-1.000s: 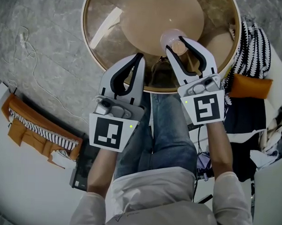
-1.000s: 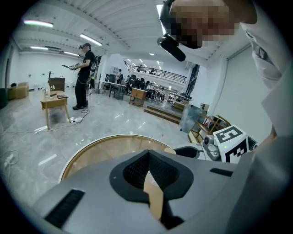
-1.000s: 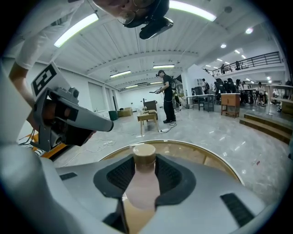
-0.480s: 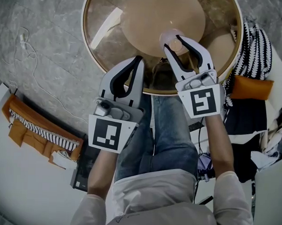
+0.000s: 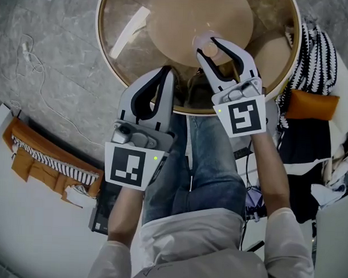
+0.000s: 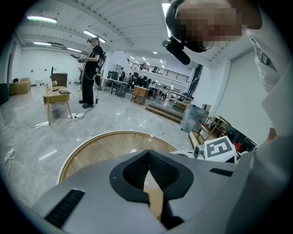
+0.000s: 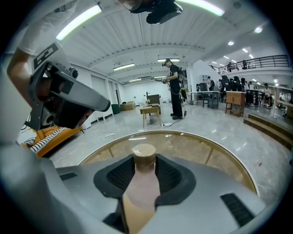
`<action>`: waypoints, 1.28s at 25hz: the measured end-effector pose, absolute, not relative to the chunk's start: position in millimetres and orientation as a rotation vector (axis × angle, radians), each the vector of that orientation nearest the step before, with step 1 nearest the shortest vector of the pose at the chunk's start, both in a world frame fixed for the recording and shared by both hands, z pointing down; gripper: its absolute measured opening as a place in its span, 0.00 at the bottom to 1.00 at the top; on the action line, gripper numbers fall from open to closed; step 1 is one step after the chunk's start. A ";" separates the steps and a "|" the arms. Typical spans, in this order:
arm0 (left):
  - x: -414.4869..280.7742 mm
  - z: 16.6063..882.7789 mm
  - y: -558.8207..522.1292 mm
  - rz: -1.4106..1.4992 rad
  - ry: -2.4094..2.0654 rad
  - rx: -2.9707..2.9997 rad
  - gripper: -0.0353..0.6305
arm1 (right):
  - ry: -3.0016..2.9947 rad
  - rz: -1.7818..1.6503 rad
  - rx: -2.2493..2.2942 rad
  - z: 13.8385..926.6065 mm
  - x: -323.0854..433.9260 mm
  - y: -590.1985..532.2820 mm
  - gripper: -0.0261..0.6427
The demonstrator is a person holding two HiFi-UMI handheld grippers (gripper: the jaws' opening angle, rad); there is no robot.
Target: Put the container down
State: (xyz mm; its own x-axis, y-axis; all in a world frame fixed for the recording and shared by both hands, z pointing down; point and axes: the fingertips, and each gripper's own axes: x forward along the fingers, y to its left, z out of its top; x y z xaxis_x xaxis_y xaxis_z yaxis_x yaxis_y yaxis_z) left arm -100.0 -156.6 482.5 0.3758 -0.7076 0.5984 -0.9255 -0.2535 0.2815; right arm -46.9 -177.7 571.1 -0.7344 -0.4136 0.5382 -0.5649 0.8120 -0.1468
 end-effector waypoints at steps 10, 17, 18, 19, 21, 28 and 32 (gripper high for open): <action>-99.5 488.4 -150.8 0.464 -1.399 2.026 0.08 | -2.505 0.408 0.717 582.9 -48.8 -175.7 0.25; -97.2 488.9 -146.6 0.449 -1.390 2.019 0.08 | -2.497 0.418 0.714 587.9 -49.8 -174.9 0.25; -96.5 489.3 -146.0 0.451 -1.391 2.021 0.08 | -2.497 0.416 0.712 588.7 -49.2 -174.1 0.25; -95.9 490.0 -145.3 0.455 -1.393 2.023 0.08 | -2.497 0.414 0.712 589.7 -48.4 -173.2 0.25; -95.7 491.4 -144.5 0.467 -1.400 2.022 0.08 | -2.496 0.402 0.709 592.2 -47.3 -171.9 0.25; -95.5 495.7 -144.2 0.448 -1.382 2.006 0.08 | -2.497 0.350 0.686 593.4 -49.1 -170.7 0.26; -93.5 497.8 -143.6 0.448 -1.375 2.002 0.08 | -2.483 0.342 0.681 597.2 -49.3 -166.8 0.26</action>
State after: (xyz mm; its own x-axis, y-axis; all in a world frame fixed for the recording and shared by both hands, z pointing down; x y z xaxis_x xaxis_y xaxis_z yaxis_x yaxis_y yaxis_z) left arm -93.5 -143.6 497.8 0.3888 -0.6919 0.6084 -0.9175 -0.2303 0.3244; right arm -49.3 -166.8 597.2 -0.7278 -0.3971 0.5591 -0.5335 0.8401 -0.0978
